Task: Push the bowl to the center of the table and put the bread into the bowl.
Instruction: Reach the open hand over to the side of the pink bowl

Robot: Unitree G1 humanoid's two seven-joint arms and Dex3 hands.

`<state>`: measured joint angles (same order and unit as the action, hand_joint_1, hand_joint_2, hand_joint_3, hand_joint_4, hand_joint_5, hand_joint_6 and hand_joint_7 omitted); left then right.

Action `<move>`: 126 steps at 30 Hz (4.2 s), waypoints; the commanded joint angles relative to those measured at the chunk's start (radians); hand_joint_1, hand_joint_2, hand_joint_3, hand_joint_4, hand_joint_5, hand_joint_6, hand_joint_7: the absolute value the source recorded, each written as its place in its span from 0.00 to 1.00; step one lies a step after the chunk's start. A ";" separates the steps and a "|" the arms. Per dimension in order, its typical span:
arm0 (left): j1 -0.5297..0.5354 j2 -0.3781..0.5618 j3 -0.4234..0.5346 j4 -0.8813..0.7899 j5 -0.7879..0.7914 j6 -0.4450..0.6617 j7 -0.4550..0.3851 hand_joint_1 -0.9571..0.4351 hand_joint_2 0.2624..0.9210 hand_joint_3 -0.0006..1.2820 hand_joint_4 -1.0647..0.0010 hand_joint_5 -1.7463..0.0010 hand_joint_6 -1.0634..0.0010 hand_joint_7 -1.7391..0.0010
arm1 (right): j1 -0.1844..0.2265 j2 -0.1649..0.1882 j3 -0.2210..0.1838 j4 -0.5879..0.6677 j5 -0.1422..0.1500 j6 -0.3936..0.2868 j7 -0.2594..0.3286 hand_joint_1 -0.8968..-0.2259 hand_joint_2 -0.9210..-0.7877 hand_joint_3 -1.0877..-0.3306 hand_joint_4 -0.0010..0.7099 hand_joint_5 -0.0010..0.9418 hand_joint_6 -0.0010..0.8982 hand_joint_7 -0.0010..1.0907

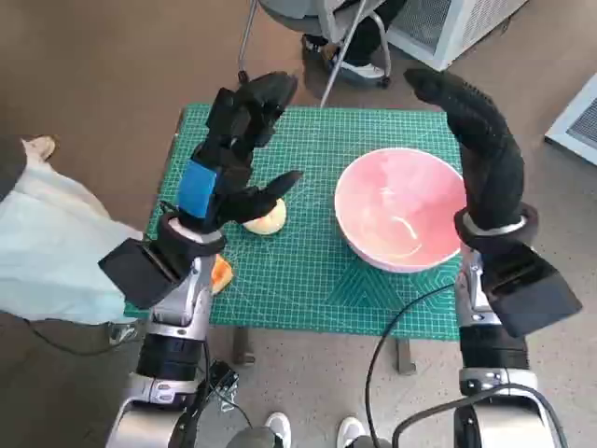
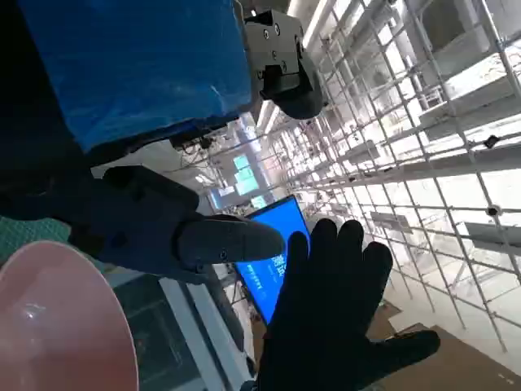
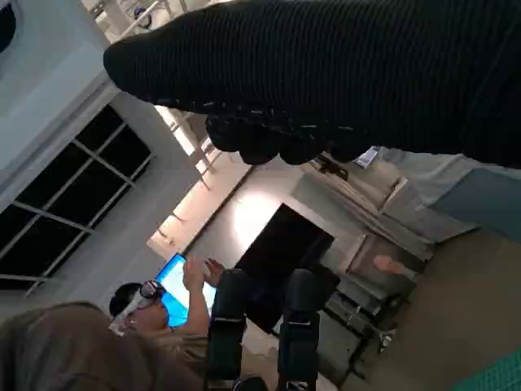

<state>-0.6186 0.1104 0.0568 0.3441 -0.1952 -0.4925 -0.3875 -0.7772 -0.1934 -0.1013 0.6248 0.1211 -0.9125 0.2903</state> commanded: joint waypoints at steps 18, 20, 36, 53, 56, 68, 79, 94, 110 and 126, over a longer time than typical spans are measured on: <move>-0.010 0.008 0.007 -0.005 -0.014 0.004 -0.011 0.38 1.00 0.23 0.80 0.92 1.00 0.57 | 0.020 -0.006 -0.011 0.022 -0.011 0.004 -0.011 0.44 0.00 0.40 0.42 0.00 0.00 0.72; -0.010 0.008 0.007 -0.007 -0.016 0.007 -0.012 0.38 1.00 0.23 0.80 0.92 1.00 0.57 | 0.020 -0.007 -0.012 0.024 -0.010 0.003 -0.010 0.44 0.00 0.40 0.42 0.00 0.00 0.72; -0.001 0.009 0.030 0.004 -0.032 -0.001 -0.014 0.38 1.00 0.22 0.81 0.92 1.00 0.57 | -0.001 -0.092 -0.099 0.194 0.092 -0.041 0.066 0.45 0.00 0.40 0.41 0.00 0.00 0.72; -0.003 0.003 0.050 0.057 -0.012 -0.069 0.014 0.37 1.00 0.22 0.82 0.93 0.99 0.58 | -0.006 -0.185 -0.208 0.515 0.000 -0.010 -0.198 0.55 0.00 0.32 0.38 0.01 0.00 0.67; -0.004 0.003 0.049 0.061 -0.013 -0.068 0.017 0.37 1.00 0.22 0.82 0.93 0.99 0.58 | -0.009 -0.185 -0.203 0.559 -0.017 0.026 -0.244 0.57 0.00 0.31 0.36 0.00 0.00 0.63; 0.013 0.014 0.048 0.044 -0.006 -0.063 0.026 0.36 1.00 0.21 0.81 0.94 0.98 0.60 | -0.016 -0.145 -0.185 0.666 -0.054 0.241 -0.347 0.56 0.00 0.27 0.35 0.00 0.03 0.59; 0.039 0.038 0.065 0.025 -0.020 -0.057 0.019 0.34 1.00 0.20 0.78 0.97 0.95 0.65 | -0.034 -0.075 -0.241 0.689 0.010 0.377 -0.262 0.56 0.00 0.26 0.26 0.00 0.05 0.51; 0.086 0.066 0.082 -0.021 0.002 -0.052 0.048 0.32 1.00 0.19 0.76 0.99 0.89 0.72 | -0.094 0.025 -0.329 0.705 0.089 0.485 -0.214 0.59 0.00 0.24 0.23 0.00 0.07 0.51; 0.148 0.090 0.095 -0.098 -0.009 -0.020 0.065 0.32 1.00 0.19 0.74 1.00 0.82 0.80 | -0.147 0.119 -0.398 0.711 0.139 0.547 -0.228 0.54 0.00 0.31 0.24 0.00 0.07 0.63; 0.199 0.102 0.112 -0.158 -0.014 0.014 0.075 0.32 1.00 0.18 0.74 1.00 0.79 0.84 | -0.181 0.152 -0.381 0.714 0.106 0.577 -0.304 0.57 0.00 0.29 0.29 0.01 0.05 0.73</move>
<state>-0.4377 0.1956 0.1580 0.2154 -0.2000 -0.4896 -0.3164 -0.9579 -0.0451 -0.4912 1.3252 0.2388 -0.3568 0.0064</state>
